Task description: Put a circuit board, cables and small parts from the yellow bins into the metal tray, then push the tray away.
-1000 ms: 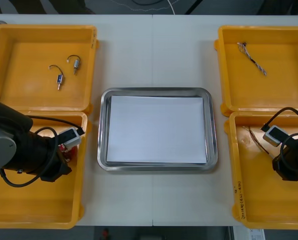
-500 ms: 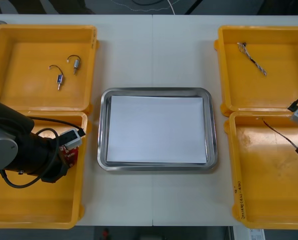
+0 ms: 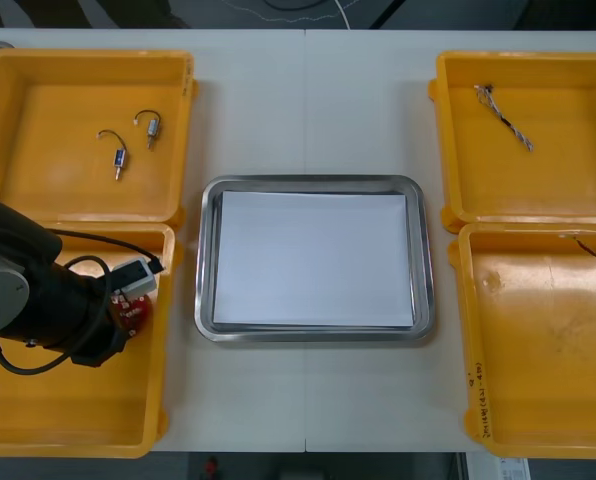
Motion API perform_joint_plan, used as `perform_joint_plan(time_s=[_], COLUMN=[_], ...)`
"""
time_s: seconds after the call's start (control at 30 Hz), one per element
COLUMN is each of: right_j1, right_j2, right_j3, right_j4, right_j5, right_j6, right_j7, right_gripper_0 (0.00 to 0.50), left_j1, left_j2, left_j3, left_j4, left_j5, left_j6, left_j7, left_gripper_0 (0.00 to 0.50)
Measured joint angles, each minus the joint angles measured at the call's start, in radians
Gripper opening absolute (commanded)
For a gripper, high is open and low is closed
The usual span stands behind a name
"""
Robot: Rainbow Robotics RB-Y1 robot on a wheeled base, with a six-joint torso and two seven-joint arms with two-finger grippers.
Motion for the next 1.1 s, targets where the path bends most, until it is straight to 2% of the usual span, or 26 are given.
perform_joint_plan(time_s=[0.43,0.7,0.83,0.97,1.1], right_j1=[-0.023,-0.029,-0.046,-0.061,-0.069], right_j2=[0.000,0.000,0.000,0.000,0.000], right_j3=[-0.022,-0.016,0.000,0.026,0.044], right_j4=[-0.096,-0.127,-0.130,-0.131,-0.131], right_j5=[-0.002,-0.011,-0.016,-0.016,-0.016], right_j6=[0.002,0.002,0.002,0.002,0.002], right_j7=[-0.003,-0.003,-0.003,-0.003,-0.003], right_gripper_0=[0.000,0.000,0.000,0.000,0.000], left_j1=[0.000,-0.007,-0.036,-0.082,-0.136], left_j2=[-0.005,-0.031,-0.049,-0.082,-0.127], left_j3=[0.190,0.279,0.280,0.280,0.280], left_j4=[-0.026,-0.162,-0.225,-0.270,-0.303], left_j5=[0.026,0.031,0.031,0.032,0.033], left_j6=[0.170,0.335,0.411,0.495,0.510], left_j7=[0.000,0.039,0.149,0.344,0.496], left_gripper_0=[0.000,0.000,0.000,0.000,0.000])
